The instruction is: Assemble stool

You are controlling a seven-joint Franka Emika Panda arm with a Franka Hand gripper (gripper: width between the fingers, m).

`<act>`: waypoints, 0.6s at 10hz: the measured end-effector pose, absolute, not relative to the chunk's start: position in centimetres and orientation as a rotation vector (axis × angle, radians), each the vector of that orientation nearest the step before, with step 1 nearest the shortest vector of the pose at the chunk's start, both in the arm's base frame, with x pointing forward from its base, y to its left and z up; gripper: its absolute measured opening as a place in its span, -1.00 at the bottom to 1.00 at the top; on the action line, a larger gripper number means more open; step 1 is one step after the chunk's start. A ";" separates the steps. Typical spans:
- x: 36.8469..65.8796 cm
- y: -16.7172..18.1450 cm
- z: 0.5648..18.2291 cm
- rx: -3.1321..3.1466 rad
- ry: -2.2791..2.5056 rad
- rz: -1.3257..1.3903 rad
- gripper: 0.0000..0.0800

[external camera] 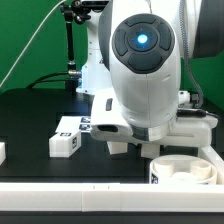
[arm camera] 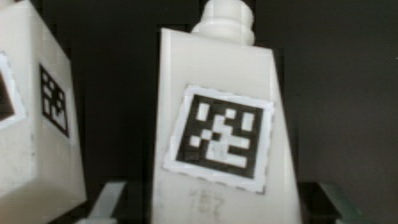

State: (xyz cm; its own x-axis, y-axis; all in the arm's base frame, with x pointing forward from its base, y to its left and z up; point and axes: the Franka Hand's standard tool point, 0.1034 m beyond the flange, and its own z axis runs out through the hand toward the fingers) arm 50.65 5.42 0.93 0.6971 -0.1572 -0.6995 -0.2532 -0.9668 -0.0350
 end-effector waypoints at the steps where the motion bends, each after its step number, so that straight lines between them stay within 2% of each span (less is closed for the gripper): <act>1: 50.6 5.4 0.9 -2.778 0.334 1.116 -0.19; 3: 51.0 5.5 1.2 -2.792 0.299 1.106 -0.19; 4: 51.9 5.7 2.1 -2.817 0.238 1.072 -0.19; 6: 53.0 5.9 5.0 -2.812 0.168 1.055 -0.18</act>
Offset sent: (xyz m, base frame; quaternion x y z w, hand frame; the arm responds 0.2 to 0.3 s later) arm 0.0226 -0.0016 0.0297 -0.0773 0.0381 -0.0856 0.9926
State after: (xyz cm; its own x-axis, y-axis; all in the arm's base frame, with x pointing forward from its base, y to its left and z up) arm 52.97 5.88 5.00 0.7490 -0.0570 -0.6601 -0.1505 -0.9849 -0.0856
